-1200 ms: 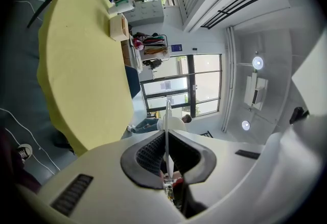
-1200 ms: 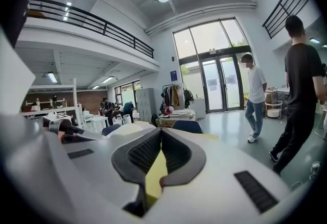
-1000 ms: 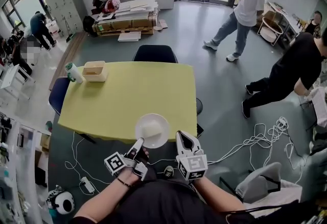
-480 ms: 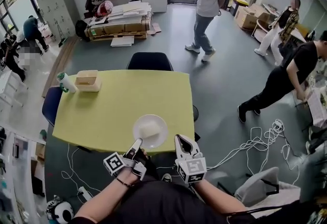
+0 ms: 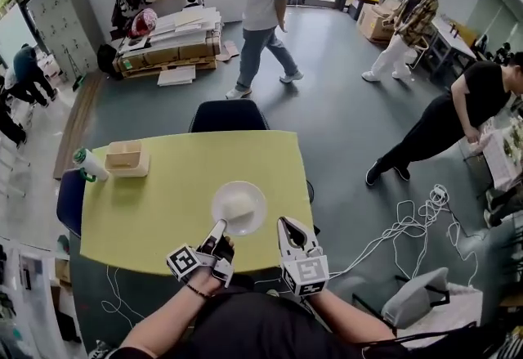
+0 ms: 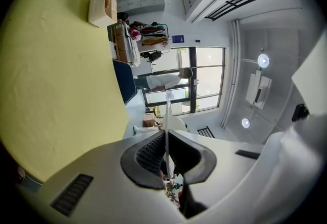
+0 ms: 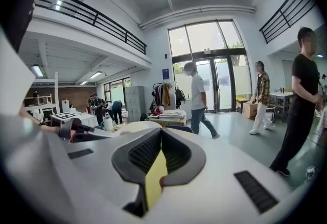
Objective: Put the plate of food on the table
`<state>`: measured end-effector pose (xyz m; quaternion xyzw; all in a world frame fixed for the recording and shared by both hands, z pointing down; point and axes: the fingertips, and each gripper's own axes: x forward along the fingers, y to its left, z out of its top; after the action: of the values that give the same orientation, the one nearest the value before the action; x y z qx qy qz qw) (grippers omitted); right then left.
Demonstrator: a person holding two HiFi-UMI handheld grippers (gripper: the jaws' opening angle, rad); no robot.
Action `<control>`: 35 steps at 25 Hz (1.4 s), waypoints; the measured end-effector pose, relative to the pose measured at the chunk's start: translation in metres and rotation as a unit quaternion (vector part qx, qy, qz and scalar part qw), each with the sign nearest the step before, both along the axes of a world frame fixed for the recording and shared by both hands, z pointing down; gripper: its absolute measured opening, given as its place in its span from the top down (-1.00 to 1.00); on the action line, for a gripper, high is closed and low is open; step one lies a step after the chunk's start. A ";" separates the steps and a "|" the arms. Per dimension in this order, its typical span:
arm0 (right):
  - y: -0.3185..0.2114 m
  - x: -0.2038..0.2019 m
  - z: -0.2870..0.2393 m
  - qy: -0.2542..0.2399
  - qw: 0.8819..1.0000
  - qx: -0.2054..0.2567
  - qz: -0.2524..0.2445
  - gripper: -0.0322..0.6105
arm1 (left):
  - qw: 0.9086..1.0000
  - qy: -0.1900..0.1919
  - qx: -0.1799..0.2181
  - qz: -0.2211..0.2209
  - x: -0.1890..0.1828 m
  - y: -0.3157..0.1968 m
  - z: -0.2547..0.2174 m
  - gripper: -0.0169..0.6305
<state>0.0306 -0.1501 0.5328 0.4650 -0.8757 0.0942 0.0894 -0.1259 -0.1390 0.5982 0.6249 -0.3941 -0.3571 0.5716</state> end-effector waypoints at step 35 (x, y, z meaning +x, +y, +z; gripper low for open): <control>-0.139 -0.045 0.003 -0.027 1.000 -0.015 0.000 0.86 | 1.000 -0.024 -0.010 0.010 -0.040 -0.237 0.116 0.89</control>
<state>-0.0143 -0.2887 0.5357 0.4605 -0.8766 0.1196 0.0721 -0.1662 -0.3765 0.7138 0.6312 -0.4054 -0.3324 0.5717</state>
